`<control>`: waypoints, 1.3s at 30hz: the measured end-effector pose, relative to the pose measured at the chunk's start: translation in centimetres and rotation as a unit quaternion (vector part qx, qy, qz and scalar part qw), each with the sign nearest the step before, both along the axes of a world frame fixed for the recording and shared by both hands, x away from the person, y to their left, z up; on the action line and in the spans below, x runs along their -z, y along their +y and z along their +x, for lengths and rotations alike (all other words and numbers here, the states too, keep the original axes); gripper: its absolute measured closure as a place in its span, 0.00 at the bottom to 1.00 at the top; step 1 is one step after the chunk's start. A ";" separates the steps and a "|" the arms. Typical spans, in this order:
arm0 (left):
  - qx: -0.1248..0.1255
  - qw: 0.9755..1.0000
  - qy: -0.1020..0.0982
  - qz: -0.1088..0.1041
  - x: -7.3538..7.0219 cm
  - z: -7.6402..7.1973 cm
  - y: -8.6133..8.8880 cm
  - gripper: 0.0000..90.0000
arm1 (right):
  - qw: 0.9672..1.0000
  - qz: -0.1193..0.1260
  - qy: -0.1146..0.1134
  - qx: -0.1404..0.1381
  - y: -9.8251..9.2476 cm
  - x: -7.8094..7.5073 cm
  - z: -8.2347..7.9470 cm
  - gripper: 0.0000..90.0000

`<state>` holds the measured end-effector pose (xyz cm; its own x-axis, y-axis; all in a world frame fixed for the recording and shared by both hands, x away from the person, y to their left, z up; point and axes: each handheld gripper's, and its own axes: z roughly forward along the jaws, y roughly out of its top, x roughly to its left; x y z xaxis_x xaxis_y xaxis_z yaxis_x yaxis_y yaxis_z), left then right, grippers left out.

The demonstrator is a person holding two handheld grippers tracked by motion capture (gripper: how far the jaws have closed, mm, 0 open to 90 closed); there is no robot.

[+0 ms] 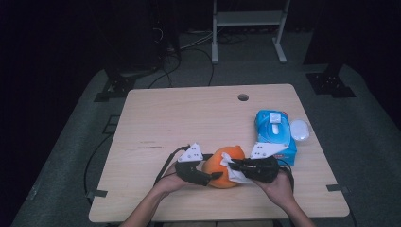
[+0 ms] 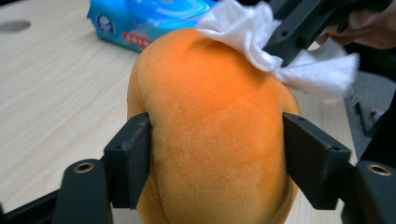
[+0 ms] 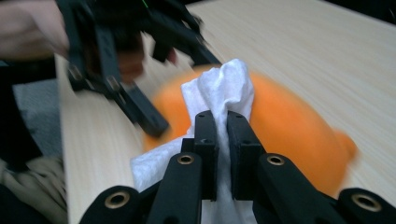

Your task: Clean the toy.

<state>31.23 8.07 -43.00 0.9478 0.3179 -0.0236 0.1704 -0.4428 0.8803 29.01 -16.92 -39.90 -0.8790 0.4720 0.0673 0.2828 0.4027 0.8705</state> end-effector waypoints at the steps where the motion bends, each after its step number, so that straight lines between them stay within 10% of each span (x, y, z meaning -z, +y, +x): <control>1: 0.004 1.000 -0.007 0.003 -0.1 -0.3 -0.4 0.34 | 1.000 0.002 -0.009 -0.008 0.5 -0.3 -0.1 0.92; 6: 0.018 0.999 -0.036 0.021 -0.2 -1.0 -0.9 0.35 | 0.999 -0.018 -0.032 -0.030 3.0 -0.8 -0.2 0.92; 12: 0.019 0.999 -0.031 0.015 0.0 -0.9 -0.7 0.36 | 0.999 -0.015 -0.032 0.008 0.2 -0.8 0.4 0.93; 21: -0.002 0.999 0.048 -0.024 1.2 0.5 -0.4 0.10 | 0.999 -0.004 -0.009 0.039 -2.5 0.1 1.2 0.92; 26: -0.002 1.000 0.024 -0.020 0.5 0.2 -0.2 0.34 | 0.999 -0.007 -0.025 0.038 -1.7 -0.6 0.8 0.92; 34: 0.009 0.999 -0.036 0.015 -1.0 -1.1 -1.2 0.37 | 0.998 -0.024 -0.048 -0.038 3.8 -1.7 -1.1 0.92; 39: 0.007 0.999 -0.043 0.020 -1.0 -0.7 -0.4 0.38 | 0.999 -0.018 -0.041 -0.026 3.3 -1.6 -0.2 0.93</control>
<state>30.48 7.68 -41.98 0.9499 0.3044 0.0707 0.0886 -0.4792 0.8733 28.80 -13.57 -38.25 -0.9045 0.4259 -0.0222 0.1888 0.4466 0.8746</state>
